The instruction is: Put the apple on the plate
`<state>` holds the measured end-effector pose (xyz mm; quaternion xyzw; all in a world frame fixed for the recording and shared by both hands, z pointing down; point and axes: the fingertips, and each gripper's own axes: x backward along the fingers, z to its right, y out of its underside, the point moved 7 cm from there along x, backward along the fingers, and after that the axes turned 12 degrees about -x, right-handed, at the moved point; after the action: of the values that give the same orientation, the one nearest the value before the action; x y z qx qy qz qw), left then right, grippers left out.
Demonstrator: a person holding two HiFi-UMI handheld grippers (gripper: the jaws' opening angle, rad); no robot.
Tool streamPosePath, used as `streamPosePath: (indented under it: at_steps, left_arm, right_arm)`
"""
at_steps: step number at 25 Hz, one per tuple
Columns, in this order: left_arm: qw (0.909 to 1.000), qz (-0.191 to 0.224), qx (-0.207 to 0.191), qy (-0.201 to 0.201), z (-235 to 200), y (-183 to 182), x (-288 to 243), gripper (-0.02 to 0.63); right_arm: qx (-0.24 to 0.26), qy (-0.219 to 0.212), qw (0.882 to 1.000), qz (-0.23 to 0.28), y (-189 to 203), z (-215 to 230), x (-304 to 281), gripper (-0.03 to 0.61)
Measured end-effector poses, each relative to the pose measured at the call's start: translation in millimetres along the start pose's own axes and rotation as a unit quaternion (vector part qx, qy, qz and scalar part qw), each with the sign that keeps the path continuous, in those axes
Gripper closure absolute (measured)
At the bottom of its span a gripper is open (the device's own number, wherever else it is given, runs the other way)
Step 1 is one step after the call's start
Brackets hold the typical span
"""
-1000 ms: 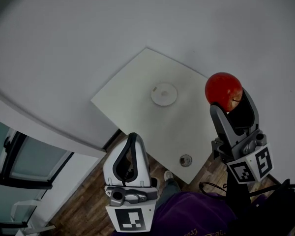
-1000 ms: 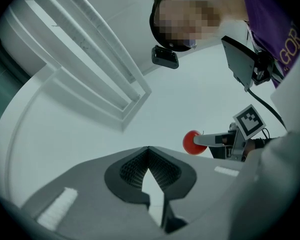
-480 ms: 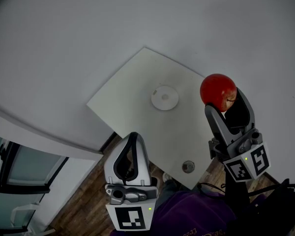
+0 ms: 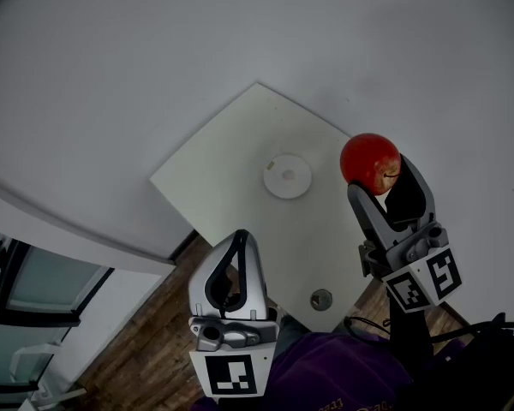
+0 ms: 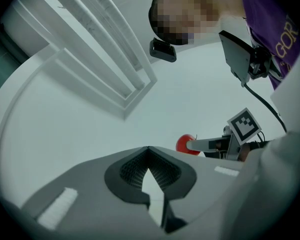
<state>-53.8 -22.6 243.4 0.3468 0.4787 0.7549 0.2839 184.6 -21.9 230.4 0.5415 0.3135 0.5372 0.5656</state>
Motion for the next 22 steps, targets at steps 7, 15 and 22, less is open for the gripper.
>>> streamPosePath:
  at_steps: [7, 15, 22]
  left_arm:
    - [0.9998, -0.018, 0.004, -0.001, 11, 0, 1, 0.607]
    - [0.9989, -0.046, 0.002, -0.009, -6, 43, -25, 0.607]
    - [0.9986, -0.053, 0.005, -0.007, -9, 42, -23, 0.607]
  right_arm:
    - [0.001, -0.003, 1.000, -0.026, 9, 5, -2, 0.225]
    - [0.003, -0.012, 0.998, -0.069, 63, 25, -54, 0.225]
    - [0.009, -0.010, 0.995, -0.103, 81, 24, -63, 0.225]
